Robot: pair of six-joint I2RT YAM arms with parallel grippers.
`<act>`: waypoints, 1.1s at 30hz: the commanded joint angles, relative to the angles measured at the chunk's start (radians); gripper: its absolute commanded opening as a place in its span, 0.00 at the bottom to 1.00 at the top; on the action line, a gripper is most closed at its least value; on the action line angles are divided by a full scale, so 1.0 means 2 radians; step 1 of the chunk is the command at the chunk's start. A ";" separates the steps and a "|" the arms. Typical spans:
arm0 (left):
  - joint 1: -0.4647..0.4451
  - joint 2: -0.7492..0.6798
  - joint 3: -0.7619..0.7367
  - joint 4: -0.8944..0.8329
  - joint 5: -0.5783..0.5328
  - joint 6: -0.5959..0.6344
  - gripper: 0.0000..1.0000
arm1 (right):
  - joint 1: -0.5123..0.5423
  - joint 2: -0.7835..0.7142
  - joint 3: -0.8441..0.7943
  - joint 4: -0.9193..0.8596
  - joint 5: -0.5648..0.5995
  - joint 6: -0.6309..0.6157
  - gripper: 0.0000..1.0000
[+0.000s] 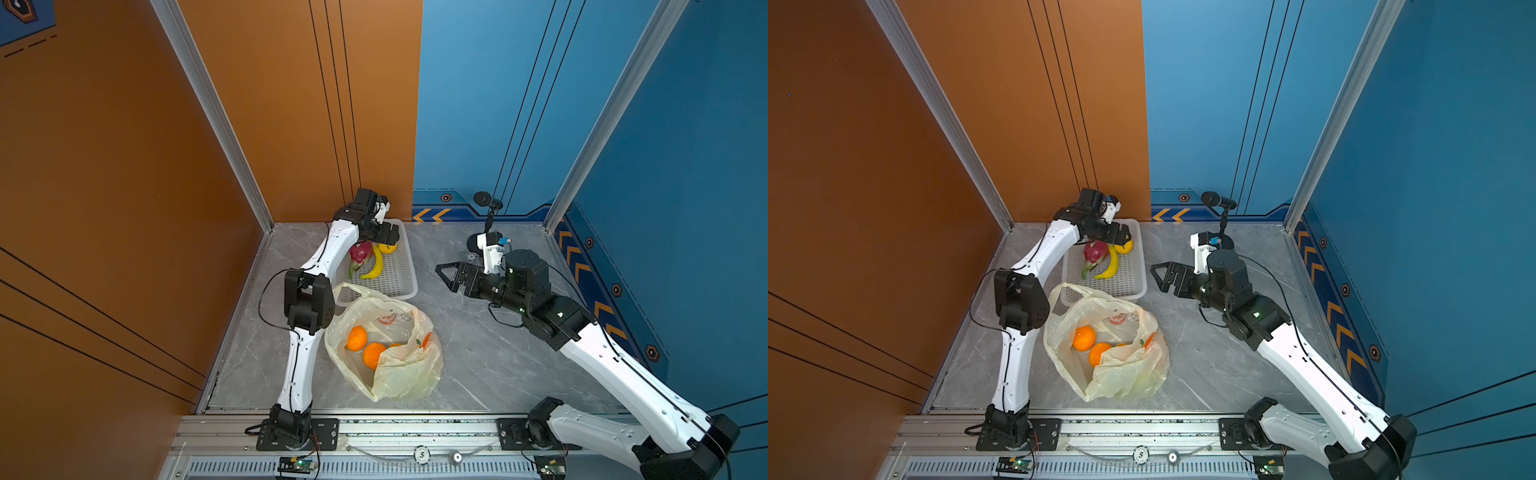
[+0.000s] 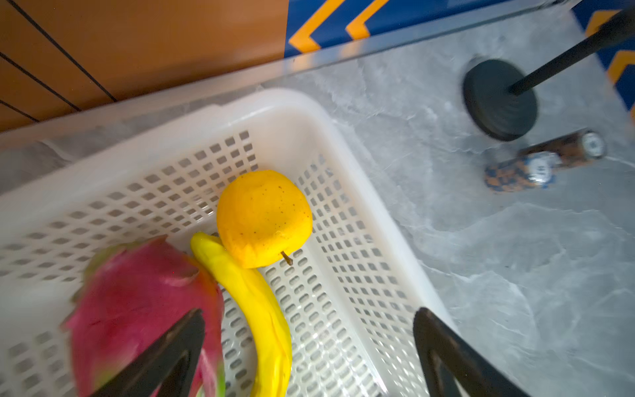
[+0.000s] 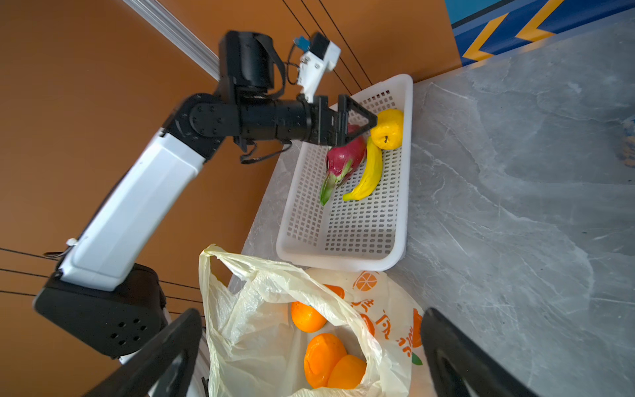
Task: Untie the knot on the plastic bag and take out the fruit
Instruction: 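Lower the grapefruit into the basket with the left gripper while the right waits, then move both grippers back down to the bag opening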
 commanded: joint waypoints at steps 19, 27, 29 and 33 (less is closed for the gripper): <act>-0.154 -0.505 -0.366 0.008 -0.101 0.022 0.98 | 0.120 0.001 -0.046 -0.005 0.059 0.008 0.96; -0.220 -0.692 -0.535 -0.007 -0.108 -0.133 0.82 | 0.154 0.042 -0.064 -0.014 0.059 0.026 0.81; -0.244 -0.722 -0.571 -0.007 -0.108 -0.167 0.76 | 0.163 0.057 -0.064 -0.021 0.053 0.023 0.77; -0.308 -0.757 -0.652 -0.003 -0.133 -0.231 0.69 | 0.186 0.083 -0.071 -0.039 0.062 0.018 0.72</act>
